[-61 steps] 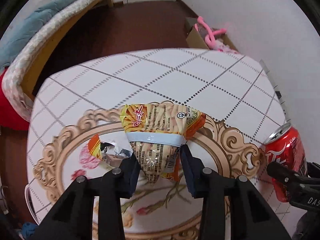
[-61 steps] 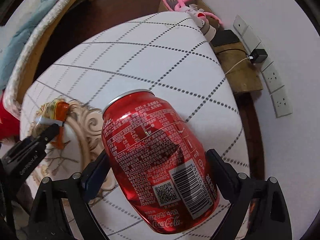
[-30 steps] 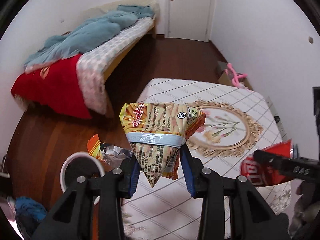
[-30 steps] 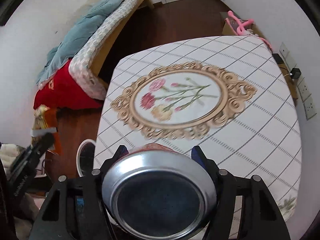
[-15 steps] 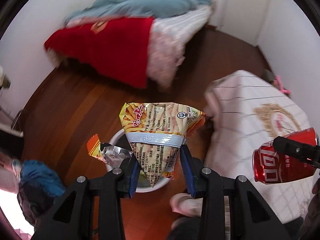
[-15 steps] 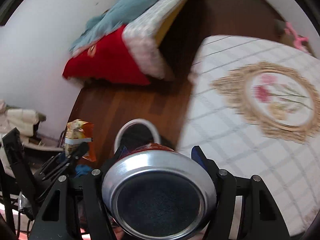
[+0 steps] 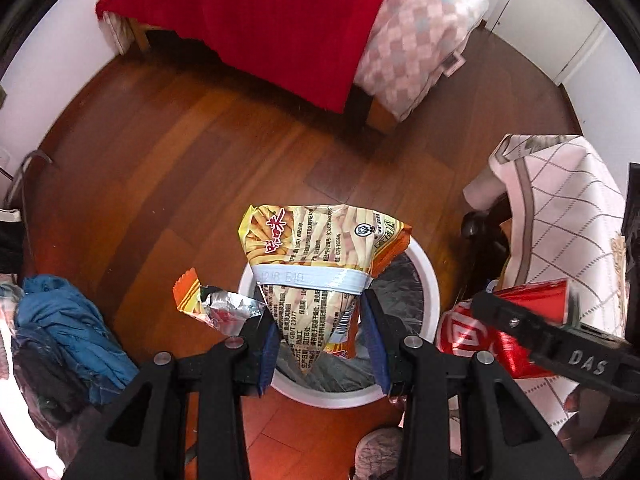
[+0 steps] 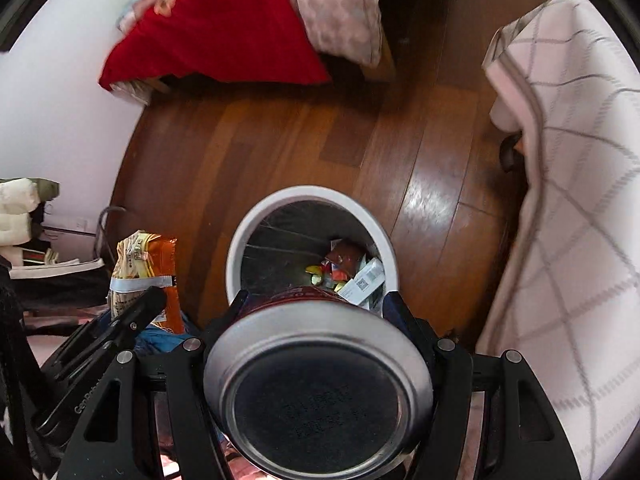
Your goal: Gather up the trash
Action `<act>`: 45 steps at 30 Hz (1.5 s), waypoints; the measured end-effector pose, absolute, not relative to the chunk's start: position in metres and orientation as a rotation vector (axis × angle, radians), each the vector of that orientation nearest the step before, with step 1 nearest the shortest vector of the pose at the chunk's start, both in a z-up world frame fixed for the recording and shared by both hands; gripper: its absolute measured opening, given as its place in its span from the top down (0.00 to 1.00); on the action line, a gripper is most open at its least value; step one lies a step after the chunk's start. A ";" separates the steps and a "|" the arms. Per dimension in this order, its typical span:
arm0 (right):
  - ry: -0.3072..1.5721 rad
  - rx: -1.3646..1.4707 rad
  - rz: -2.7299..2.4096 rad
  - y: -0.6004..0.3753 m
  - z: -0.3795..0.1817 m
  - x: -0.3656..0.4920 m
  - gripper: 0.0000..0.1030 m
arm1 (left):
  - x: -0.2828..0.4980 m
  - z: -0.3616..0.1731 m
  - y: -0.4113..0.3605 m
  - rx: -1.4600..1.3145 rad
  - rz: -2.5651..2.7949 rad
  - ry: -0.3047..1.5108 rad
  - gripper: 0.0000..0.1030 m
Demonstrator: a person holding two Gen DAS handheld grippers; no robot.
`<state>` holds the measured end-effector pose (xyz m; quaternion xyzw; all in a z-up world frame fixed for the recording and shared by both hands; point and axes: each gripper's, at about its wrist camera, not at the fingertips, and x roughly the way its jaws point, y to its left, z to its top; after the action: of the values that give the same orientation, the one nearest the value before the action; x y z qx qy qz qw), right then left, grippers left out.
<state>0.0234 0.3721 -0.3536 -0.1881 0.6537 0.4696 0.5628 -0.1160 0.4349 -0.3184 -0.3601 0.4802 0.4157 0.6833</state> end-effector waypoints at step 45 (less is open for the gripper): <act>1.287 -0.616 1.246 0.248 -0.207 -0.027 0.00 | -0.206 -0.176 0.294 -0.778 1.063 0.945 0.03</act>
<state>-0.0271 0.2475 -0.2067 -0.2638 0.5514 0.5340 0.5842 -0.2059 0.2942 -0.1763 -0.3478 0.4226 0.4750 0.6890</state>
